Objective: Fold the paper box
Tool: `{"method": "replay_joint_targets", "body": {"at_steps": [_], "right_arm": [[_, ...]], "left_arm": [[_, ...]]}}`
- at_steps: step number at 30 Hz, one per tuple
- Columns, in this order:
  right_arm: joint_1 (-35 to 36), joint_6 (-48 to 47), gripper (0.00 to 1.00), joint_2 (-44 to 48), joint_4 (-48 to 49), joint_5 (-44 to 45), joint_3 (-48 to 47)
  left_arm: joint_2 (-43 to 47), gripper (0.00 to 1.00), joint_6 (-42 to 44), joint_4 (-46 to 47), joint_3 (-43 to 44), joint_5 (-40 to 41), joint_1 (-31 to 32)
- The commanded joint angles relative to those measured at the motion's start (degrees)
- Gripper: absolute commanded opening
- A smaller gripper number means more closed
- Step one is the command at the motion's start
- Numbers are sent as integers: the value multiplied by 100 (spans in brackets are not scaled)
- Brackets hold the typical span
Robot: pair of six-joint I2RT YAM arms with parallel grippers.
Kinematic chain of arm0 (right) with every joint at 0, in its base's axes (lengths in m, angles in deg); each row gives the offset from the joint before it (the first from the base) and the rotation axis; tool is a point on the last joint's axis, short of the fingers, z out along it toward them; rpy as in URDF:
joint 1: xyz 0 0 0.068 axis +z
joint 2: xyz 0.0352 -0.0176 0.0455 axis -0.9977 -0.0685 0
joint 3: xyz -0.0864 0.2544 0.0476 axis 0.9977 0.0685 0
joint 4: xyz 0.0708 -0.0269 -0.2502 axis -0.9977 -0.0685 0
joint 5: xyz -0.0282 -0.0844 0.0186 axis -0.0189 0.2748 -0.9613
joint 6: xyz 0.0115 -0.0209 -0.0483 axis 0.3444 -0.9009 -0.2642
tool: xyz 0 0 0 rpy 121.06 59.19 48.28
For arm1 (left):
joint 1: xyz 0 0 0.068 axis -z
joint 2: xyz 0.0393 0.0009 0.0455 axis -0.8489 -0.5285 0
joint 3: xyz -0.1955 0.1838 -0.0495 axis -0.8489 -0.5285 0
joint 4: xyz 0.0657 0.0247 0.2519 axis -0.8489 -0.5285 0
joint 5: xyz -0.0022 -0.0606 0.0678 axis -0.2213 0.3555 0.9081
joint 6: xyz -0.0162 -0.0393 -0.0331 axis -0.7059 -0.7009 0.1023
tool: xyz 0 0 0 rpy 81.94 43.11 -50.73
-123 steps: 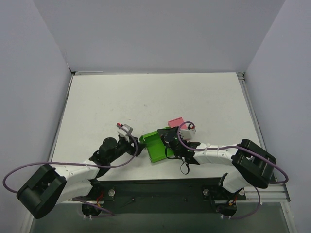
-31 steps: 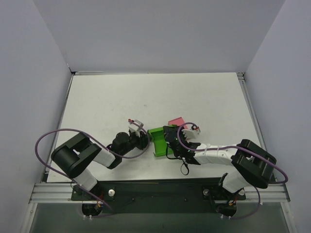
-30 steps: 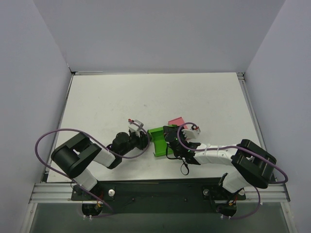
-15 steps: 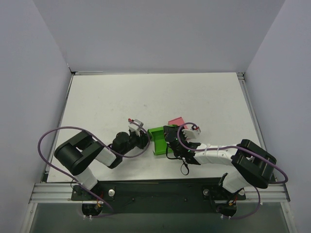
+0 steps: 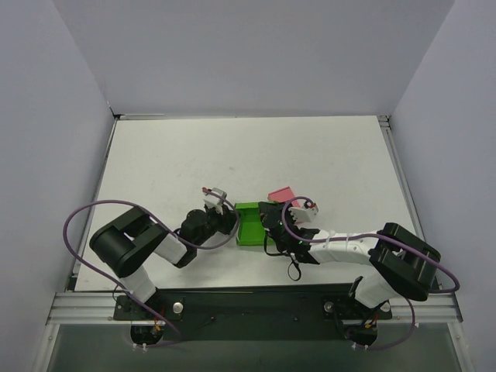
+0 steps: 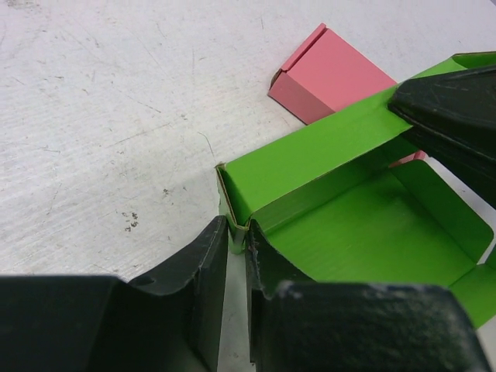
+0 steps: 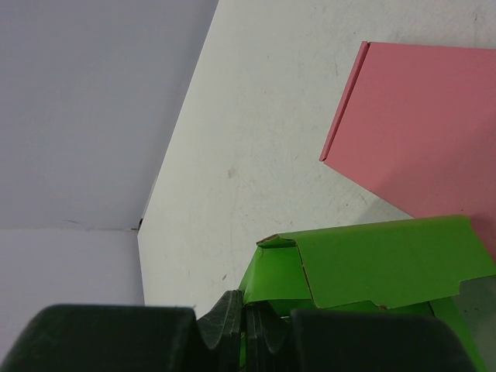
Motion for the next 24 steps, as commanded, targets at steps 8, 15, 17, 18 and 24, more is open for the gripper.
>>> {"method": "replay_joint_targets", "body": {"at_steps": [8,15,17,18,24], "right_arm": [[243,-143,0,-41,-326,-712,121],[286,-126,0,38,-554,-598,77],[313,-73,0,73,-660,-563,51],[330,-64,0,91,-773,-545,33],[348,-3,0,161,-1003,-510,-29]], "left_arm": [[147,15,326,638,573,384,281],[464,7,844,-627,854,2001,756],[499,5,897,-760,872,2537,844],[525,5,967,-839,880,2696,870],[526,0,1170,-1060,951,3461,967]]}}
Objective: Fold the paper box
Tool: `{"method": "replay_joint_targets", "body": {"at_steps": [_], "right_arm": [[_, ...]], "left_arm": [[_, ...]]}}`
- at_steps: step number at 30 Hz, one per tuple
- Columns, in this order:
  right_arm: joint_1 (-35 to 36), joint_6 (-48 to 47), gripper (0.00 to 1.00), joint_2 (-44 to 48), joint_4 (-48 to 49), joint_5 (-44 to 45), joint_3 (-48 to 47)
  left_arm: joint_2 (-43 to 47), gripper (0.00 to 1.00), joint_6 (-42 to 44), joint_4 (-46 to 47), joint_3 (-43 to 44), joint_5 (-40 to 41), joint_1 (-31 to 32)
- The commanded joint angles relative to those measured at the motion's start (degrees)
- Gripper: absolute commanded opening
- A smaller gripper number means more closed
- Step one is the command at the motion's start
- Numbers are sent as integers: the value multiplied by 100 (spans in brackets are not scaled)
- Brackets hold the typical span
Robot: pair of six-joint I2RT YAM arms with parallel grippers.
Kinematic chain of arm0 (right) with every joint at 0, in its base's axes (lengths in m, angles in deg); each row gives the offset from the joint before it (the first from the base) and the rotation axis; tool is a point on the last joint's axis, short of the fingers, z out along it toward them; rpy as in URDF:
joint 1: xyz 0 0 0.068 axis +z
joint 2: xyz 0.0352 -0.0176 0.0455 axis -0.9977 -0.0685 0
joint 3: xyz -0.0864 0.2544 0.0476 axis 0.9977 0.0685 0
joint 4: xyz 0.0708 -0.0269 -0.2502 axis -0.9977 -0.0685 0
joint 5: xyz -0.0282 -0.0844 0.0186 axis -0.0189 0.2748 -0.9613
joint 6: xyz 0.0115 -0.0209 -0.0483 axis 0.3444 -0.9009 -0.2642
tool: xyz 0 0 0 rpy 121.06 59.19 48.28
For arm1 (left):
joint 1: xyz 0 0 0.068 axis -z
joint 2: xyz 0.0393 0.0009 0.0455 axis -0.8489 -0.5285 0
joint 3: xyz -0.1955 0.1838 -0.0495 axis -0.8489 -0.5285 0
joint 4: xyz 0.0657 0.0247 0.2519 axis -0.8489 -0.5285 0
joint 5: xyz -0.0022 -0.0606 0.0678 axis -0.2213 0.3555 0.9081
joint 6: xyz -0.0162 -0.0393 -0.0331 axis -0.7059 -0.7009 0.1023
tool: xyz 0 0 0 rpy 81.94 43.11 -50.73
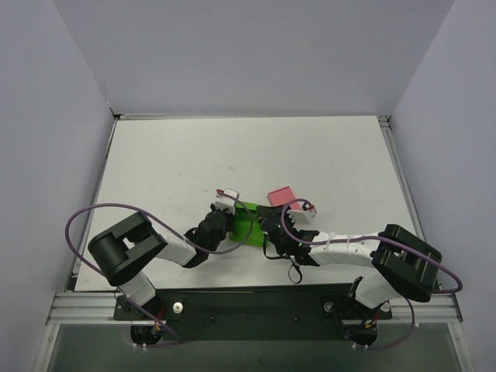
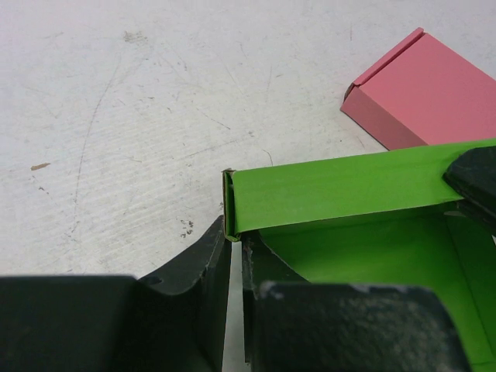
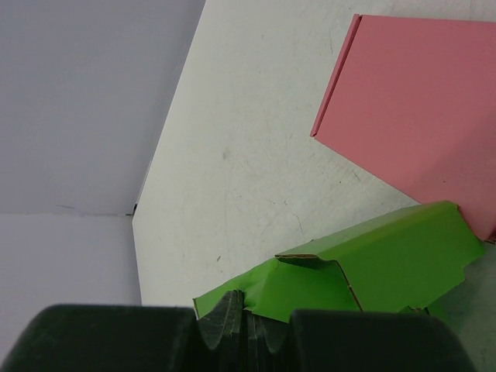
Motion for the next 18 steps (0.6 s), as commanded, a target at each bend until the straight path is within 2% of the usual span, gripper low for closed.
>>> {"method": "replay_joint_targets", "body": {"at_steps": [1,5,8,11,12,15,18], "right_arm": [[182,-101,0,93,-765,-438,-18],[173,-250,0,155,-739,-429,0],[164,-680,0,348,-739,-394,0],[164,-1330,12,673,-747,-455,17],[164,-1479,24,891,-808,-456,35],[173,-1753,40,1391,-1046,-499,96],[173,-2306,51,1920,-1203,-639,184]], "left_arm": [[257,0,326,267,339,933,30],[344,0,397,232,277,662,39],[590,0,336,-163,269,231,30],[862,0,213,-926,338,-112,-5],[976,0,117,-1407,434,-182,-23],[1144,0,-94,-2094,506,-490,-84],[1214,0,-358,-2710,629,-876,-286]]}}
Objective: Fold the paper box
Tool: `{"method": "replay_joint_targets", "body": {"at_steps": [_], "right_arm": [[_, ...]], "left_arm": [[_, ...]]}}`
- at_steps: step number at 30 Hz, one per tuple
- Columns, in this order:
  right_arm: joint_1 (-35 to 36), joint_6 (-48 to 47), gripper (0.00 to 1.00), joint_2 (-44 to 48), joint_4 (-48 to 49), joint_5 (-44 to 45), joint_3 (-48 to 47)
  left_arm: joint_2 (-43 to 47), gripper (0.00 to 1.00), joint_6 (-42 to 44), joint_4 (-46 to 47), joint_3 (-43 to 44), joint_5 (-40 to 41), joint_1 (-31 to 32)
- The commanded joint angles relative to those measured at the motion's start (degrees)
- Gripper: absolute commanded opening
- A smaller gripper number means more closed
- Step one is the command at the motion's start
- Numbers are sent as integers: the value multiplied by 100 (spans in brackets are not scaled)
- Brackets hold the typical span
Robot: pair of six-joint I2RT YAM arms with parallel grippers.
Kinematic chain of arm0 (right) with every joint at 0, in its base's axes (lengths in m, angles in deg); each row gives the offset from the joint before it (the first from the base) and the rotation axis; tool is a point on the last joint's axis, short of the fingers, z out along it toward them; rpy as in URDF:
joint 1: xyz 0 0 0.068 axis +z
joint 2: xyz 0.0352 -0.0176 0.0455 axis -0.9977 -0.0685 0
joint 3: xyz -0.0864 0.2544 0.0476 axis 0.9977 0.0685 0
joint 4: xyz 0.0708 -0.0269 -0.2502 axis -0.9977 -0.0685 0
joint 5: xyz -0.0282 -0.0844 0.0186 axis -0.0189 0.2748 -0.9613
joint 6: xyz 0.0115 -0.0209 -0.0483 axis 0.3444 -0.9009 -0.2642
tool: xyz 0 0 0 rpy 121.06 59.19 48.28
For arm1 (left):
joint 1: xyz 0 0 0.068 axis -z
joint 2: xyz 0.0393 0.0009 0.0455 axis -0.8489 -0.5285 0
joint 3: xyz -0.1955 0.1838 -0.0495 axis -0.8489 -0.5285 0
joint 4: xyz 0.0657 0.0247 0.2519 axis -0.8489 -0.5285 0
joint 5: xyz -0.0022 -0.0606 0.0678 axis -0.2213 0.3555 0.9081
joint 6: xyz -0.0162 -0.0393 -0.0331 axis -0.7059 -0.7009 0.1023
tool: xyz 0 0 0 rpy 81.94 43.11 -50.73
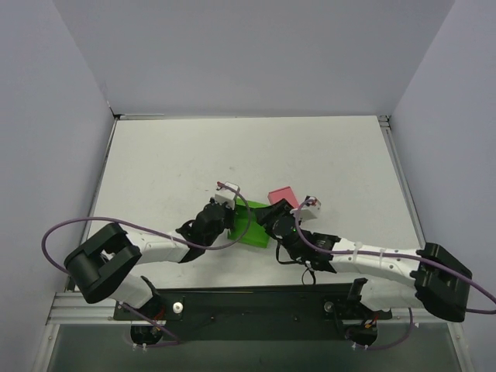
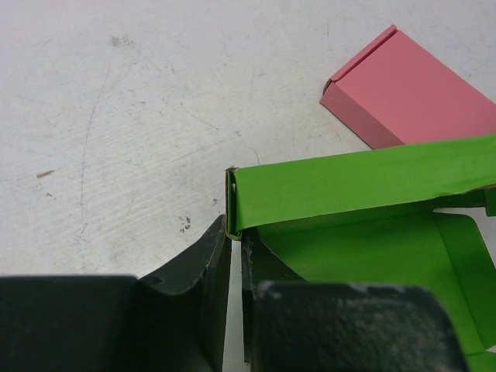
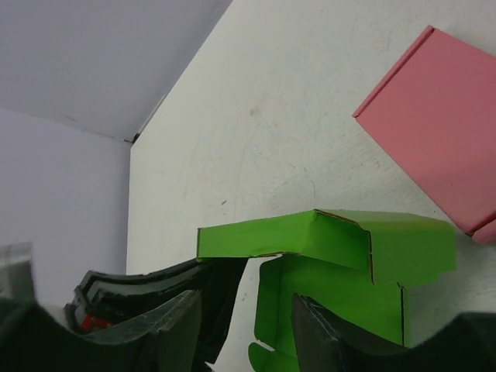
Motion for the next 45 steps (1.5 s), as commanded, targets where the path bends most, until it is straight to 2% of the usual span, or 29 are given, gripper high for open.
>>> {"method": "replay_joint_targets", "body": {"at_steps": [1,5,8,9,16,20,23,30,34,35,43,45], "right_arm": [[24,-1010,53,808,-533,-172,60],[24,-2001,59,1546,-1069,-322,86],[42,-2759,66,1767,-1280,-226,148],[42,-2917,67,1759,-1734,-112,104],[262,-3929,68,987,-1966,284,-63],[288,-4316,68,433,-1554,197,-195],[349,-4334,63,-155,-1439,398,-423],[420,-4536,54,-763,-947,837,-555],[516,-4361,46,-1036,-1114,1600,-740],[551,-4325,38,-1123,-1201,1698,-818],[578,-4184,2,-1300,-1466,1884,-986],[578,-4193,0,-1291,-1474,1849,-986]], "left_arm": [[216,0,-424,-1197,346,-610,-258],[268,0,-688,-1831,523,-1093,-504],[374,0,-838,-2121,549,-1208,-610],[426,0,-890,-2217,558,-1261,-627],[541,0,-1022,-2455,584,-1454,-733],[594,0,-1031,-2561,602,-1507,-777],[655,0,-1040,-2623,620,-1534,-812],[752,0,-1057,-2737,593,-1622,-856],[787,0,-1110,-2754,584,-1595,-856],[787,0,-1145,-2763,576,-1595,-856],[743,0,-1198,-2763,576,-1358,-856],[726,0,-1181,-2737,550,-1218,-865]]}}
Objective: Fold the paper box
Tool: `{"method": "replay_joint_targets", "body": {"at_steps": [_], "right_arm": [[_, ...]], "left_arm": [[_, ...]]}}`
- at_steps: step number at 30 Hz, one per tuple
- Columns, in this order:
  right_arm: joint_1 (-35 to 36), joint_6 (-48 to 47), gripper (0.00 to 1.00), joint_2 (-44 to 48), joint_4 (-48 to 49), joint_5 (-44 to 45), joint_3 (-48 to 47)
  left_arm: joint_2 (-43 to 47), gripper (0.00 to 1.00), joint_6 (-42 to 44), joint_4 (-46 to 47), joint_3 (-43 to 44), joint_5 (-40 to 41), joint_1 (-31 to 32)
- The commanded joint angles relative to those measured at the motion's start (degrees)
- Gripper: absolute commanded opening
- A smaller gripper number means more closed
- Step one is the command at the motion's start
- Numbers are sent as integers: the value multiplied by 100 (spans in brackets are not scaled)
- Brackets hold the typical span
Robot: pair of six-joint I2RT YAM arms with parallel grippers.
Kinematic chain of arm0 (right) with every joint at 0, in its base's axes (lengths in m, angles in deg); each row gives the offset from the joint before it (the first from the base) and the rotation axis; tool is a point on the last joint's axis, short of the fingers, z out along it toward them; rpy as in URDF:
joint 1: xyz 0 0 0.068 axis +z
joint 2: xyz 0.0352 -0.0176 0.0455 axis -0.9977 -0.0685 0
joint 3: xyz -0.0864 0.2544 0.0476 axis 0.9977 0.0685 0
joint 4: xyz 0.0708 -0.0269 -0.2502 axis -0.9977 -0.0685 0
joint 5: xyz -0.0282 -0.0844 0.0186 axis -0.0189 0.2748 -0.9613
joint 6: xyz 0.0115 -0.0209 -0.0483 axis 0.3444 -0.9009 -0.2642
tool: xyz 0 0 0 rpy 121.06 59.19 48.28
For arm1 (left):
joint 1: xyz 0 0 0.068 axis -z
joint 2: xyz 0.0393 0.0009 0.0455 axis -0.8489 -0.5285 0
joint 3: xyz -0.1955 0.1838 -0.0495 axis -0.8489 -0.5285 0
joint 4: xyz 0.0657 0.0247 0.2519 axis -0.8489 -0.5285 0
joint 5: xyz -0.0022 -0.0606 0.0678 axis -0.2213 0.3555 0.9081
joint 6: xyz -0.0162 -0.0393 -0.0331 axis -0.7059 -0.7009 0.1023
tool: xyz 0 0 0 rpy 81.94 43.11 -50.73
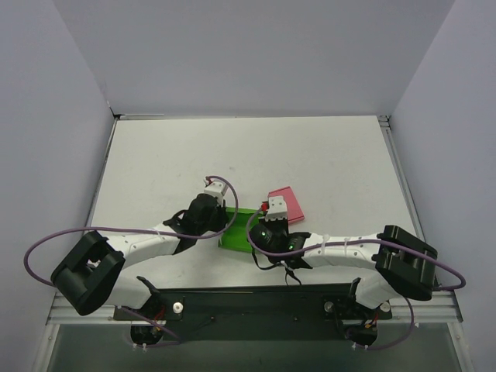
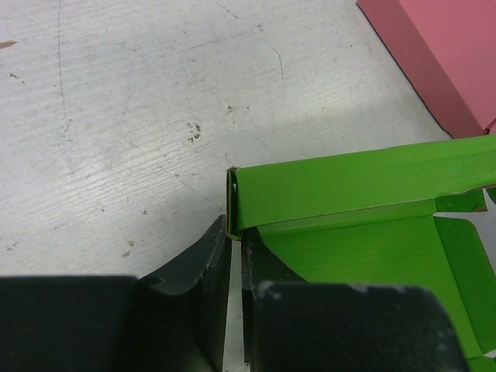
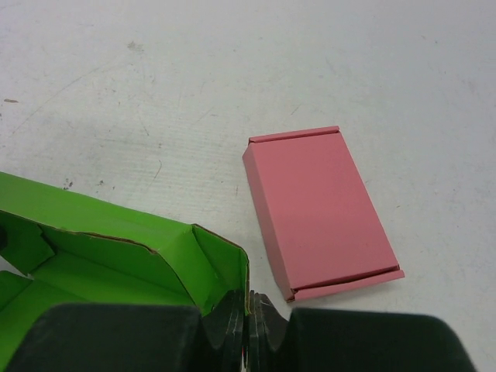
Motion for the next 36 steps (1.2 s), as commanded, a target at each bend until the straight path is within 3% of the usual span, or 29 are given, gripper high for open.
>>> {"method": "replay_joint_targets", "body": {"at_steps": [1,10,21,27,33,36], "right_arm": [[36,89,0,-4,-172,295,-186],[185,202,0,102,-541,233,-353],[221,273,0,392,-603,145,-204],[168,220,0,199,-480,-259,-230],[98,317,0,67,-199,-672,-107],[63,308,0,5,-163,-777,-116]], "left_arm": [[50,0,-3,4,158,310,-43],[-283,0,190,-241,422,1303,-17],[-468,0,437,-620,624,1963,141],[-267,0,332,-76,388,1226,185],[32,1,252,-57,211,1164,212],[242,16,226,-14,36,997,212]]}}
